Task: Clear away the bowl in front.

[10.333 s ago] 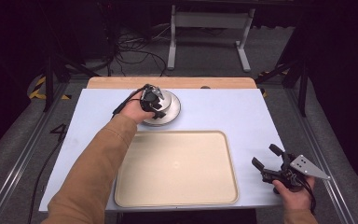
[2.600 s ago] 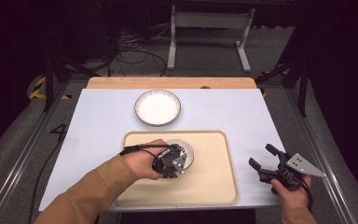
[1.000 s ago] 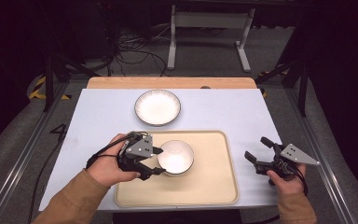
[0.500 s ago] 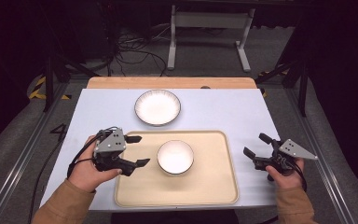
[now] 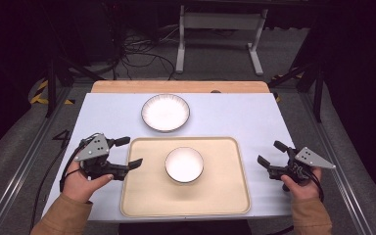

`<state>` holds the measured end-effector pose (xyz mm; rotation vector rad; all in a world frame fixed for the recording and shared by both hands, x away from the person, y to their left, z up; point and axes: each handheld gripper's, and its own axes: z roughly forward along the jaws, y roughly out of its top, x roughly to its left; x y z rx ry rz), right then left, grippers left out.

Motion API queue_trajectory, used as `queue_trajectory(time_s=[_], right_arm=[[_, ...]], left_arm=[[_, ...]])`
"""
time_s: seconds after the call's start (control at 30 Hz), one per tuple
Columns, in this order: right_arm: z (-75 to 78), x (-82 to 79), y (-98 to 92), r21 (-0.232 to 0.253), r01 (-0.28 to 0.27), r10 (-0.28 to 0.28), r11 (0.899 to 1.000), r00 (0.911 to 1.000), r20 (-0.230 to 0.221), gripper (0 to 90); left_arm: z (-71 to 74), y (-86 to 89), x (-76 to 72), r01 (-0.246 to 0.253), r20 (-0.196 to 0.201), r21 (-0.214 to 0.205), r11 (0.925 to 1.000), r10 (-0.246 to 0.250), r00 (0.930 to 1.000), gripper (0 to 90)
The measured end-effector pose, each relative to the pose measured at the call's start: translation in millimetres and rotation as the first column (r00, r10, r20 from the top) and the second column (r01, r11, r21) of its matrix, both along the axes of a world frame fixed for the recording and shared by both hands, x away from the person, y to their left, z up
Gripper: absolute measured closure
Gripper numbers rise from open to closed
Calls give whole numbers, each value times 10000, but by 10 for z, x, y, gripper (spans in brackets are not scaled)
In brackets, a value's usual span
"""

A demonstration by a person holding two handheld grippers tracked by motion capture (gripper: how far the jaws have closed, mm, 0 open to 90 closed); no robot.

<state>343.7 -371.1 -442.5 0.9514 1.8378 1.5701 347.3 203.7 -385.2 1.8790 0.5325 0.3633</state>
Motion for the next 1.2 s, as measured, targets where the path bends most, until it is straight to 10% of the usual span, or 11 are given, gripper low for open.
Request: queue_trajectory(time_s=[0.3,0.73,1.2], right_arm=[[-2,-10,-11,-11,-7,7,10000,10000,89,67],[3,-22,-6,-161,-44,48,9999,9997,255,55],[-37,-31,-39,-206,41,-34,9998,9995,327,55]], left_arm=[[-157,175,14,-788,-151,-376,9962,783,9968,165],[-467,448,42,-2217,-690,-940,9706,2158,9740,161],[-774,520,52,-2098,-524,-1012,9725,2054,9773,123]])
